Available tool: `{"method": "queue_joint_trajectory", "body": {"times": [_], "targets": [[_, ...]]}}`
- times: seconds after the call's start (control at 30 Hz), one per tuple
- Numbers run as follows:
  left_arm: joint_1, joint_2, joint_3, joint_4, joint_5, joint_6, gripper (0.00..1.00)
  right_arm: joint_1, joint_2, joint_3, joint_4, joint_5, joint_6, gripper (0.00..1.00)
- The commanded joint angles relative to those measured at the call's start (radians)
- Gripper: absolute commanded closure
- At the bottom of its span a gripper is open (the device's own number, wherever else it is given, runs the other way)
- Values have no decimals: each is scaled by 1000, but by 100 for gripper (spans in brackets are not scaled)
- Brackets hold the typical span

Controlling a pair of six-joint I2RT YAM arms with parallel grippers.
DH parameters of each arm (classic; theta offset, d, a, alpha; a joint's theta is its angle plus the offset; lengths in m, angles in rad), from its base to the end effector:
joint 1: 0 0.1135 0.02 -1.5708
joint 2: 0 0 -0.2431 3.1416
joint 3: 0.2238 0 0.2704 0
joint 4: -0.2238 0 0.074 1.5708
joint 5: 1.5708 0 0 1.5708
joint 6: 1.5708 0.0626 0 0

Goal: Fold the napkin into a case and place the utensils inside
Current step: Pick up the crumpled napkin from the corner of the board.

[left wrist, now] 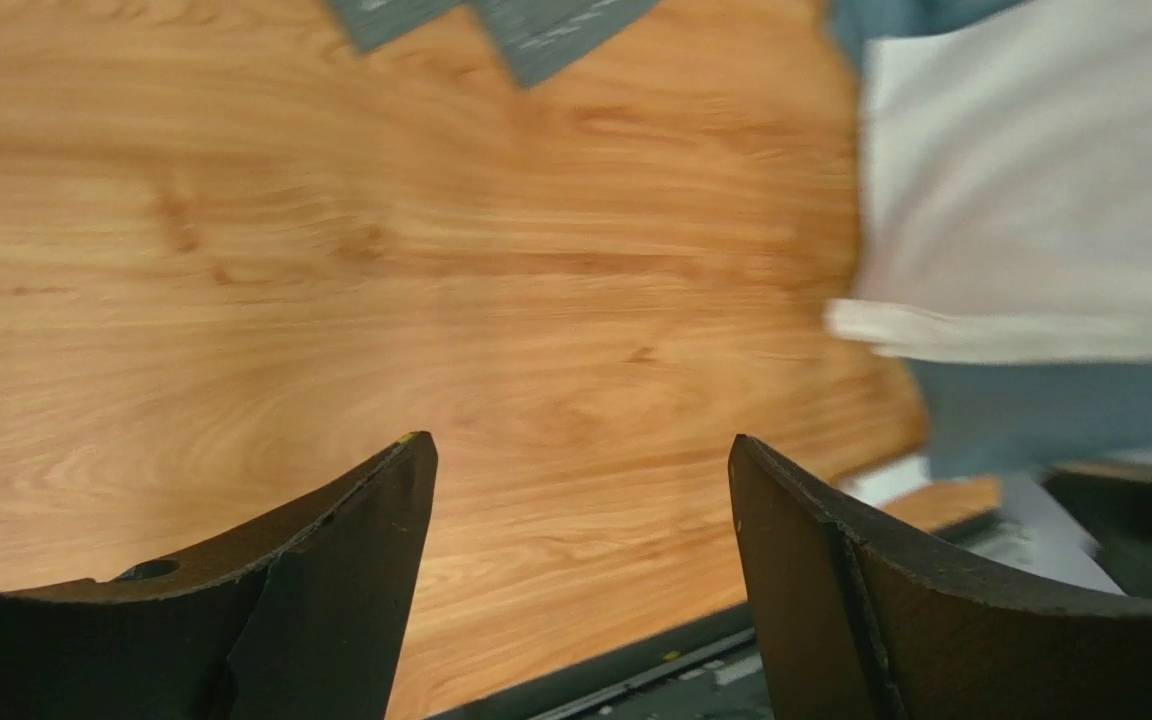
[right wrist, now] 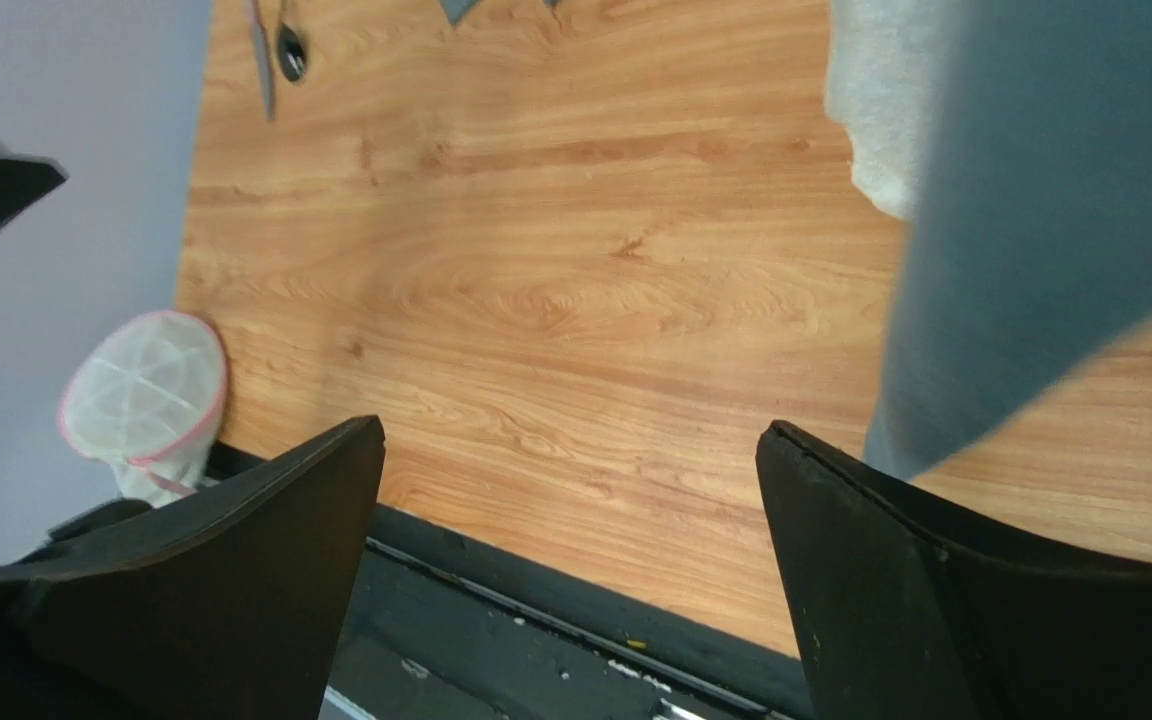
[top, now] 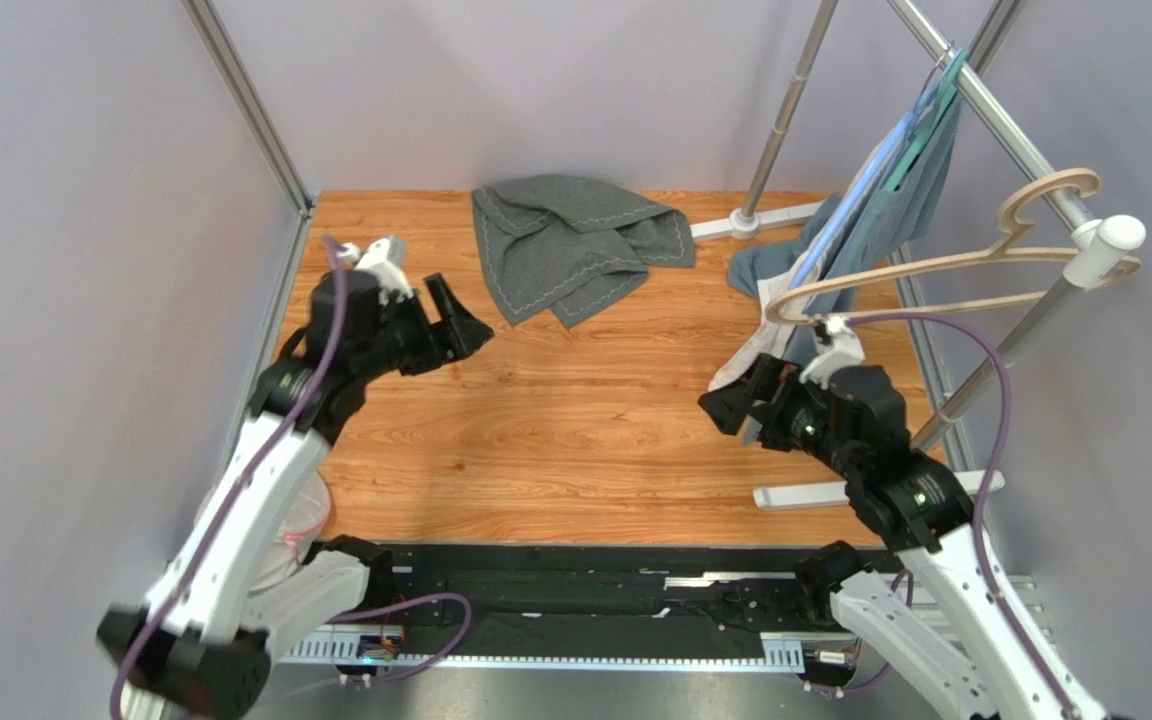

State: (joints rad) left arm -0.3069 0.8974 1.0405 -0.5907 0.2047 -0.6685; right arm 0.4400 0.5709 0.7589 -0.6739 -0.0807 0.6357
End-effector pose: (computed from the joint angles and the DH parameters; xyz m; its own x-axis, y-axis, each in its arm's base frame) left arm 0.2276 -0.0855 0.3420 -0.6154 -0.4416 -0.6529 0.1135 0.7701 -0.6278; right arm 0.1642 0.0829 0.2894 -0.6303 0.3574 -0.6892 -0.1426 0.8193 0.5553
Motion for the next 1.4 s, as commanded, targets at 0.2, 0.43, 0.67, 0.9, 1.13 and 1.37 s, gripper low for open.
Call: {"method": "queue_joint_trajectory", "body": {"times": [0.2, 0.43, 0.67, 0.9, 1.13, 1.37], "targets": [[2, 656, 300, -97, -183, 141, 27, 468, 509, 350, -7, 446, -77, 0], [-17, 1040, 669, -181, -202, 256, 34, 496, 884, 614, 30, 557, -215, 0], [-27, 1233, 790, -230, -249, 253, 41, 442, 1124, 824, 45, 561, -307, 2], [-41, 1341, 857, -244, -243, 193, 41, 339, 1305, 934, 99, 477, -370, 11], [-41, 1390, 889, -238, -271, 152, 41, 275, 1517, 1080, 112, 384, -412, 25], [-41, 1439, 918, -233, -254, 147, 41, 233, 1678, 1215, 102, 340, -413, 26]]}}
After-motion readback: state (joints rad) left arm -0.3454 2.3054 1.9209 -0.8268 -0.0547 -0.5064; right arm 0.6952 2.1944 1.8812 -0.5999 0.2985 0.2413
